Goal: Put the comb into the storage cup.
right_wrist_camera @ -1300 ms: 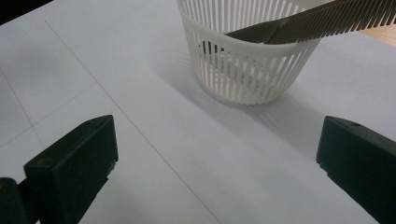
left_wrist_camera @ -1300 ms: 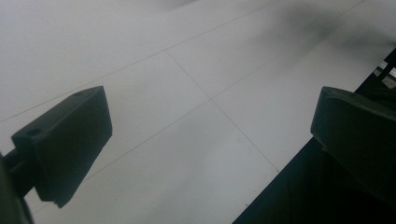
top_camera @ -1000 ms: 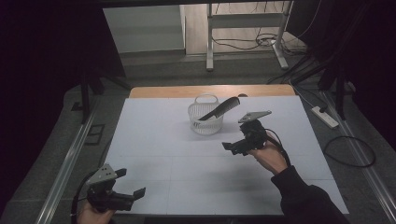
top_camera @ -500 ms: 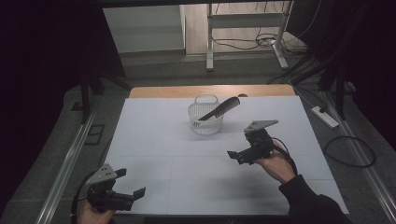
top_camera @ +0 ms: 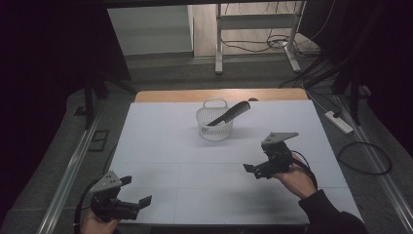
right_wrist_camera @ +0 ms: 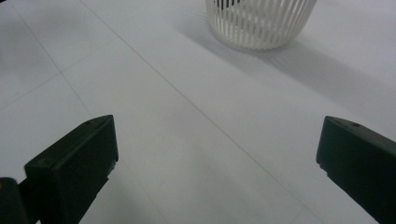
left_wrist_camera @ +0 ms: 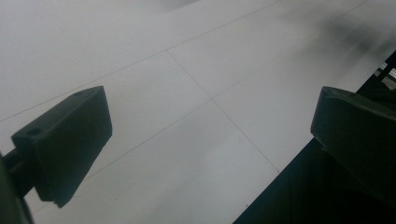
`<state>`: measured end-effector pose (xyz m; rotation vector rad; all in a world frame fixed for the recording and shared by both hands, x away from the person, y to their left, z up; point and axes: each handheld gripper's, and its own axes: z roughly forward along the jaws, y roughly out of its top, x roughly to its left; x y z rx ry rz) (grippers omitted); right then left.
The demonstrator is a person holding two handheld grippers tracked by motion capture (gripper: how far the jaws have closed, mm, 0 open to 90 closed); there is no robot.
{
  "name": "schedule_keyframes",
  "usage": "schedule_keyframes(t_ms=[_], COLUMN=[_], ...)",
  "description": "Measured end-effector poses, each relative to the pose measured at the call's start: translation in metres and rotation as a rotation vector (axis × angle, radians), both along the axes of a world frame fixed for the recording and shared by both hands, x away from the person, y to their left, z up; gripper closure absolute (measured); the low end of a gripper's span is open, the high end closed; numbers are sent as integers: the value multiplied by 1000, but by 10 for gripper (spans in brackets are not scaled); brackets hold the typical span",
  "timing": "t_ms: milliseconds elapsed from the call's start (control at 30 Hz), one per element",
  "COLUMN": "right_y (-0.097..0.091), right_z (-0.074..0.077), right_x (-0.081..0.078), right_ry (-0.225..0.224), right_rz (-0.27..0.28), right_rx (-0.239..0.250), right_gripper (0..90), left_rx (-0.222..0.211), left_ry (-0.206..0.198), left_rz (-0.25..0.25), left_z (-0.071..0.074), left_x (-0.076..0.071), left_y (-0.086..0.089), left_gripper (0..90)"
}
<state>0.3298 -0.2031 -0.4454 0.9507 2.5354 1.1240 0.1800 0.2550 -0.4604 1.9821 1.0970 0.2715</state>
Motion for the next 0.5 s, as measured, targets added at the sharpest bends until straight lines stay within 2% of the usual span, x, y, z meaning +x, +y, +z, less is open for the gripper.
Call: schedule_keyframes(t_ms=[167,500], right_y=[-8,-23], right_z=[0,0], right_x=[-5,-14], right_ry=[15,13], right_rz=[-16,-32], right_rx=[7,7], right_gripper=[0,0], left_rx=[1,1], left_ry=[0,1], left_rz=[0,3], left_z=[0,0], left_x=[0,0], left_y=[0,0], left_gripper=[0,0])
